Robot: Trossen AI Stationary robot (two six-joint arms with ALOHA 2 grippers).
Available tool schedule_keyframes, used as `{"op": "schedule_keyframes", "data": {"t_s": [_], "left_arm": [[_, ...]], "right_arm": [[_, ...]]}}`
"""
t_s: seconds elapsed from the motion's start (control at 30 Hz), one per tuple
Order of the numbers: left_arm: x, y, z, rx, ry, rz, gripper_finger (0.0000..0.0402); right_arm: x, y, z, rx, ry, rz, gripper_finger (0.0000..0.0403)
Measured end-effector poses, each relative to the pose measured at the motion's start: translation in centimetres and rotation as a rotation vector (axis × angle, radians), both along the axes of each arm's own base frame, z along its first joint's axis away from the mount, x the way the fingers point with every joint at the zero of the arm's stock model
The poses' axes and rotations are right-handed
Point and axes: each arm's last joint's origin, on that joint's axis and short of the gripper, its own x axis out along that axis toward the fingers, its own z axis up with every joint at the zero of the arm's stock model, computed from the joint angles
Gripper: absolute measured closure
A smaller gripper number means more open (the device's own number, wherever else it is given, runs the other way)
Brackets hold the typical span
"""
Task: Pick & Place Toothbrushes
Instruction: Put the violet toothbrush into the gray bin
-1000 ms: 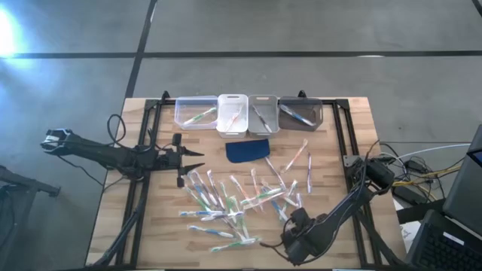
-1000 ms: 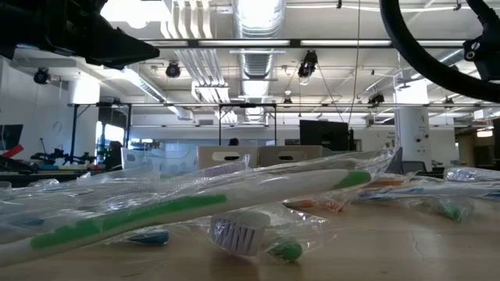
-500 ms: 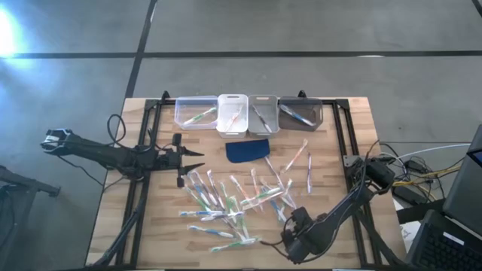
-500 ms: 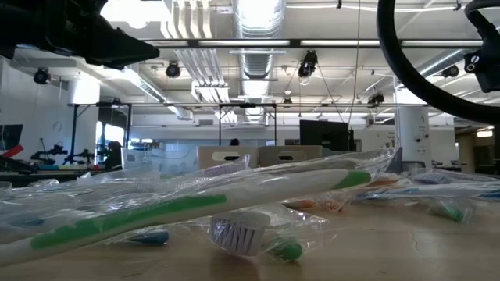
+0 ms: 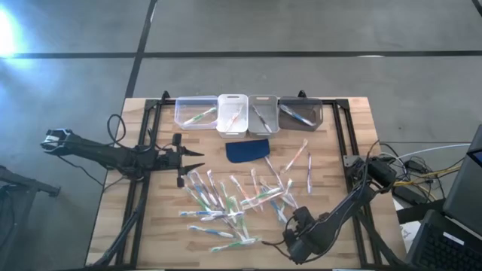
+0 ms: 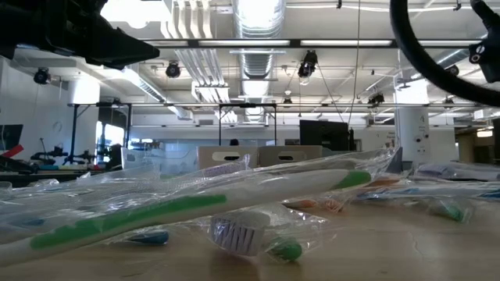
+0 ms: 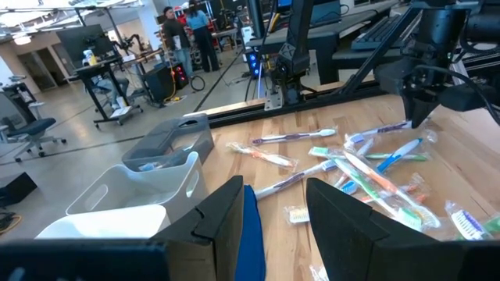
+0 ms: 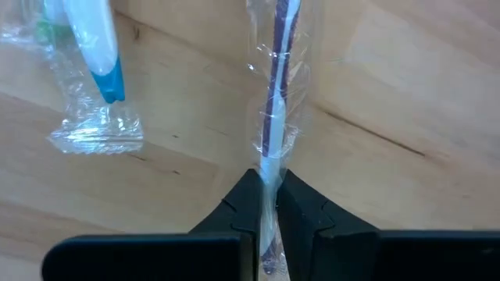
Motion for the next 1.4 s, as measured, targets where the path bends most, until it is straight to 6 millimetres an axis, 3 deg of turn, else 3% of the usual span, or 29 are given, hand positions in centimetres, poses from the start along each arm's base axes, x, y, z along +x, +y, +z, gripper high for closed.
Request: {"op": "schedule_keyframes", "data": {"t_s": [0.37,0.6,0.97,1.4], "left_arm": [[0.0,0.0,0.0,0.0,0.0,0.0,0.0254],[0.0,0.0,0.0,0.001,0.004,0.0,0.0254],[0.0,0.0,0.0,0.001,0.004,0.0,0.0254],[0.0,0.0,-0.1,0.003,0.014,0.0,0.0255]], "right_arm": [[-1.2,-2.3,4.2,-0.109,-0.037,0.039,0.038],[0.3,-5.5,6.0,-0.15,-0.046,0.135,0.038],[3.2,-12.0,7.0,-0.163,0.07,0.242,0.038],[3.4,-22.3,11.5,-0.139,0.013,0.234,0.038]]}}
